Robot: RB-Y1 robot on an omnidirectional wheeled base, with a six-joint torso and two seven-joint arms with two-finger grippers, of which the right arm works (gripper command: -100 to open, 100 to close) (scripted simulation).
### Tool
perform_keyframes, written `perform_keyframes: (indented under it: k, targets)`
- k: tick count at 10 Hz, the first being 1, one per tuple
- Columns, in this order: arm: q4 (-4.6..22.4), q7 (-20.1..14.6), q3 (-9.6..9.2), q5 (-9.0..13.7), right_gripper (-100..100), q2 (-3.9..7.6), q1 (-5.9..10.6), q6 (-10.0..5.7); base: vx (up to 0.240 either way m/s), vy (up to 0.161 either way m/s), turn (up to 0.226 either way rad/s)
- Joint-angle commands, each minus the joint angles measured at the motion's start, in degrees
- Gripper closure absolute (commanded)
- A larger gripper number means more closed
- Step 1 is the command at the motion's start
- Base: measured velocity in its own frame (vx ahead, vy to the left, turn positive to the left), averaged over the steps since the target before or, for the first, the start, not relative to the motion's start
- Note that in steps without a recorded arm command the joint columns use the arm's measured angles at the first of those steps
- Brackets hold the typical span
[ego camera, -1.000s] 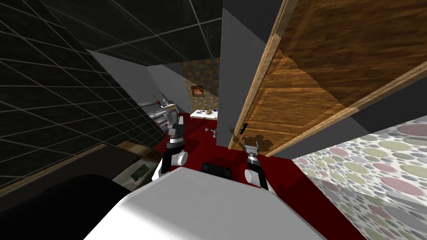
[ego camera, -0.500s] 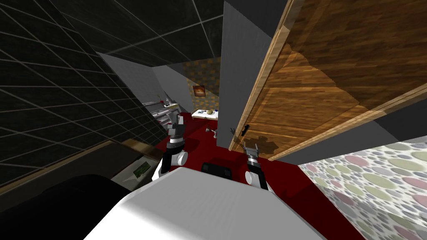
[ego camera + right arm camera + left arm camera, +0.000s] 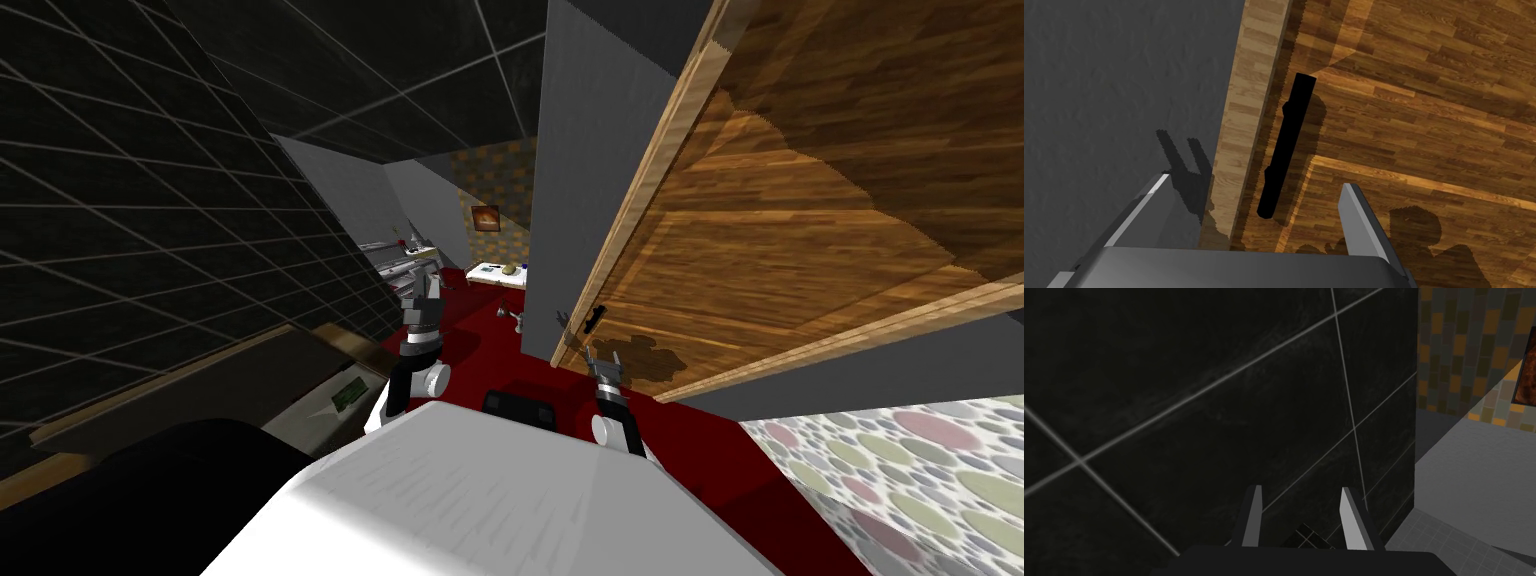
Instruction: Pull the door open
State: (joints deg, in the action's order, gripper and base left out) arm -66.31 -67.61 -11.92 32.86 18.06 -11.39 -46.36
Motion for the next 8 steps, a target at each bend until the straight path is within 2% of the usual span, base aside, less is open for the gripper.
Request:
perform_keyframes:
  k: [1, 3, 4, 6, 7, 8]
  targets:
    - [1.7, -1.4, -0.38, 0.6, -100, 0.23, 0.48, -0.44, 0.04, -0.056, 0.05]
    - [5.3, -4.7, -1.24, 2.4, -100, 1.16, 1.52, -1.12, 0.037, -0.041, 0.127]
    - [5.3, -4.7, -1.24, 2.4, -100, 1.16, 1.52, -1.12, 0.035, -0.044, 0.049]
    - [8.6, -7.7, -2.04, 4.0, -100, 2.01, 2.48, -1.75, 0.042, -0.052, 0.116]
    - [8.6, -7.7, -2.04, 4.0, -100, 2.01, 2.48, -1.75, 0.035, -0.046, 0.055]
    - [9.9, -9.0, -2.37, 4.7, -100, 2.37, 2.88, -2.01, 0.03, -0.029, 0.054]
